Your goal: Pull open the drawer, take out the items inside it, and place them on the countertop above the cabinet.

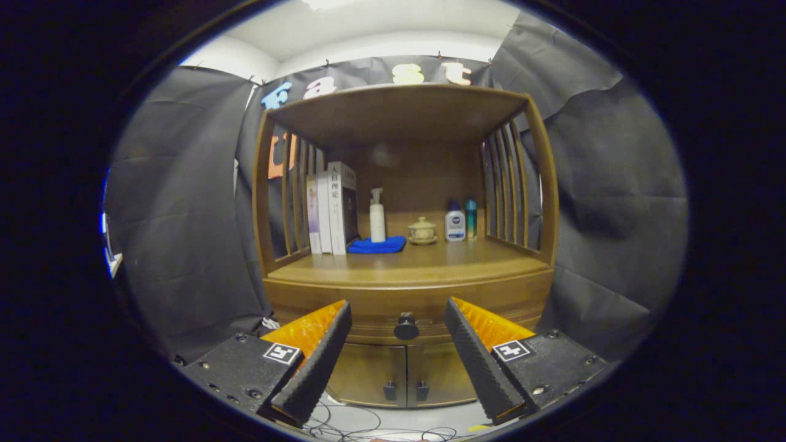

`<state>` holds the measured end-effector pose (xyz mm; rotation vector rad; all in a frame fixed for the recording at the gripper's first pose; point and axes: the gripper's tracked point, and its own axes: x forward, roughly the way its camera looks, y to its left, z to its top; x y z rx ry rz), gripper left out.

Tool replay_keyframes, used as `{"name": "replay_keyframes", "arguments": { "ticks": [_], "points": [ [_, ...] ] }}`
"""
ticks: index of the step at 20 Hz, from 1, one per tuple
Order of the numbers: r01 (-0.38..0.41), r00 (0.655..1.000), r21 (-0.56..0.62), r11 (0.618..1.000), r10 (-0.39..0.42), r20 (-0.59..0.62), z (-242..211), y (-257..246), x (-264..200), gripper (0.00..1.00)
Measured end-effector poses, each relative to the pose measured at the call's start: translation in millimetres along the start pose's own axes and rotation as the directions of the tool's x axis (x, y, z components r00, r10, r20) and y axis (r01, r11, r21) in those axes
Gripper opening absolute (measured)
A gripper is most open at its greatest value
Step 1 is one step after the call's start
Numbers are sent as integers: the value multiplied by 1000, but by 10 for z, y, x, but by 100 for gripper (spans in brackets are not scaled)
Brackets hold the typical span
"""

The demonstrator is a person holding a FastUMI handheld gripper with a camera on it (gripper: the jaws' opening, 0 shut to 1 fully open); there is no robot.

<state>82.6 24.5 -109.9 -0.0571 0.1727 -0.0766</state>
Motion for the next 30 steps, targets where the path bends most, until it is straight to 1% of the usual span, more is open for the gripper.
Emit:
{"name": "replay_keyframes", "arguments": {
  "ticks": [4, 6, 8, 13, 14, 17, 18, 20, 24, 27, 30],
  "points": [
    [15, 998, -18, 1000, -16, -58, -236, -54, 379, 99],
    [23, 996, -14, 1000, -24, -87, -338, -86, 563, 98],
    [30, 993, -10, 999, -31, -110, -433, -111, 754, 95],
    [54, 984, -36, 998, -59, -167, -669, -165, 1095, 78],
    [59, 983, -36, 998, -65, -171, -699, -175, 1153, 77],
    [66, 981, -30, 997, -70, -181, -738, -215, 1245, 70],
    [59, 979, -20, 998, -62, -195, -775, -185, 1308, 64],
    [68, 978, -23, 997, -71, -195, -777, -197, 1404, 53],
    [105, 980, -19, 994, -106, -167, -770, -232, 1436, 50],
    [102, 977, 40, 994, -93, -192, -786, -218, 1429, 43],
    [118, 973, 28, 993, -110, -204, -804, -233, 1396, 37]
  ]
}}
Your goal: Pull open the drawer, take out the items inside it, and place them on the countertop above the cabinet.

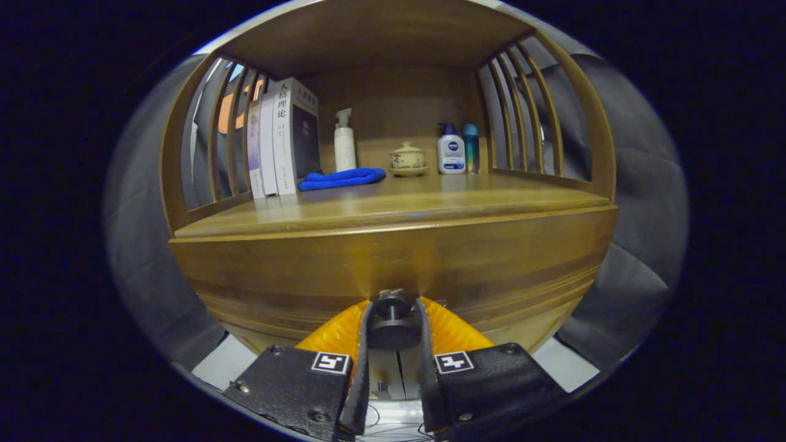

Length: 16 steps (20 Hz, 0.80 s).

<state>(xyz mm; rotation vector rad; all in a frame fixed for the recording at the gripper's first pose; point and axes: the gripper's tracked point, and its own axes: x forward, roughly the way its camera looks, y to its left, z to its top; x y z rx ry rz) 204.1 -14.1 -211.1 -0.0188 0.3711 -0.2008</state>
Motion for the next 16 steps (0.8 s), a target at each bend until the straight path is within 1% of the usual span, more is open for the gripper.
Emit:
{"name": "replay_keyframes", "arguments": {
  "ticks": [3, 7, 12, 16],
  "points": [
    [24, 1000, -20, 1000, -24, 1, -64, -14, -160, 37],
    [-2, 1000, -2, 1000, 2, -6, -153, -30, -390, 36],
    [-14, 1000, -32, 999, 14, 7, -285, -64, -722, 36],
    [-24, 1000, -29, 999, 24, -3, -412, -89, -1004, 36]
  ]
}}
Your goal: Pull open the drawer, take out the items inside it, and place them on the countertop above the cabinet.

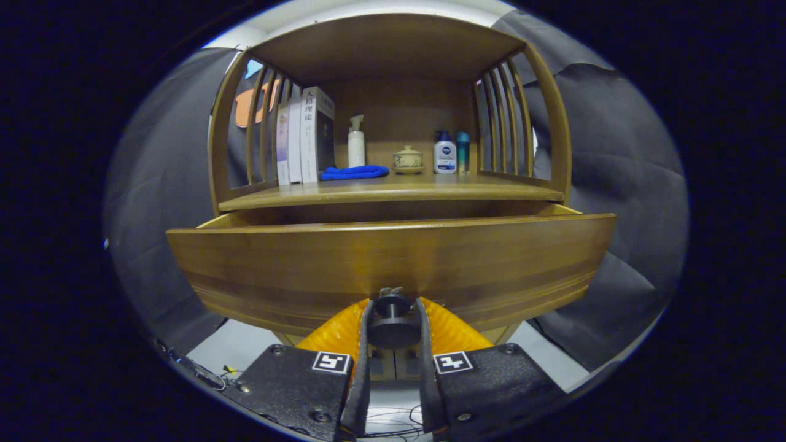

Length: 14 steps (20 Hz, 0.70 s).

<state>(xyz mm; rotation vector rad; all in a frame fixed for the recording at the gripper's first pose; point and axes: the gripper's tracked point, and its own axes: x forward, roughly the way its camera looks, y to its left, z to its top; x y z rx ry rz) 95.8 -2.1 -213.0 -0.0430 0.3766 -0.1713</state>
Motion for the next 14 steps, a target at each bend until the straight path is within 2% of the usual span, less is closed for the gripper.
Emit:
{"name": "replay_keyframes", "arguments": {
  "ticks": [14],
  "points": [
    [-60, 997, -15, 998, 59, -49, -290, -35, -554, 36]
  ]
}}
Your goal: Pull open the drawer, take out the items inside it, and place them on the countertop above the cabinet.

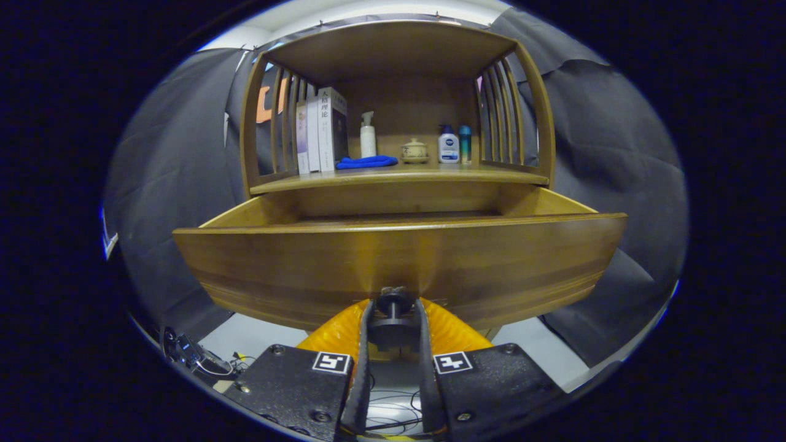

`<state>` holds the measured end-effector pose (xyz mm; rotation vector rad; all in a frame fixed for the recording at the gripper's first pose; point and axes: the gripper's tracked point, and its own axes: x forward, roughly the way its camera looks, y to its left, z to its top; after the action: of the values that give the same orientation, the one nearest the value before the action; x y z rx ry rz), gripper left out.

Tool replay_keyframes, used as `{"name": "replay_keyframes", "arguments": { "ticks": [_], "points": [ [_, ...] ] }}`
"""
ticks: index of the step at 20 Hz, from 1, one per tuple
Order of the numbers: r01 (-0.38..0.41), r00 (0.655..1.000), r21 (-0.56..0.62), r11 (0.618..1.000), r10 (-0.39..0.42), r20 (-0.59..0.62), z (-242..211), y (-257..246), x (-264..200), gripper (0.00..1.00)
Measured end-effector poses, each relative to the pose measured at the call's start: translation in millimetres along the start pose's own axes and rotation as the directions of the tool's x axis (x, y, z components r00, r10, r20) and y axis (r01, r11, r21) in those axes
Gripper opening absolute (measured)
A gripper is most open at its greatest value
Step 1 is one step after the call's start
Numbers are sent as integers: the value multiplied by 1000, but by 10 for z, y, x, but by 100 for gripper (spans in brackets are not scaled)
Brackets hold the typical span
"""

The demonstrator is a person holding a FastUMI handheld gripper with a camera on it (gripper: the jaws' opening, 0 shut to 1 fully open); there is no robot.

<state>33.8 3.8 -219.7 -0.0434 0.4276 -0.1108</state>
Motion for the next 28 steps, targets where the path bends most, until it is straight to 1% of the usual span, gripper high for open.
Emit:
{"name": "replay_keyframes", "arguments": {
  "ticks": [11, 13, 15, 17, 19, 20, 21, 23, 25, 28],
  "points": [
    [-20, 1000, -41, 999, 19, -22, -100, 50, -165, 36],
    [-19, 999, -29, 999, 19, -27, -99, 49, -161, 36],
    [-44, 998, -32, 998, 43, -52, -114, 78, -175, 36],
    [-61, 997, -45, 997, 59, -46, -26, 40, -287, 46],
    [-82, 997, -58, 995, 82, -14, 165, 65, -427, 52],
    [-106, 994, -69, 992, 106, -2, 243, 85, -497, 56],
    [-126, 992, -82, 989, 127, 7, 345, 126, -582, 68],
    [-154, 988, -99, 983, 155, 4, 469, 152, -670, 76],
    [-176, 984, -90, 980, 177, 10, 628, 187, -762, 83],
    [-211, 977, -76, 974, 214, 22, 846, 285, -789, 88]
  ]
}}
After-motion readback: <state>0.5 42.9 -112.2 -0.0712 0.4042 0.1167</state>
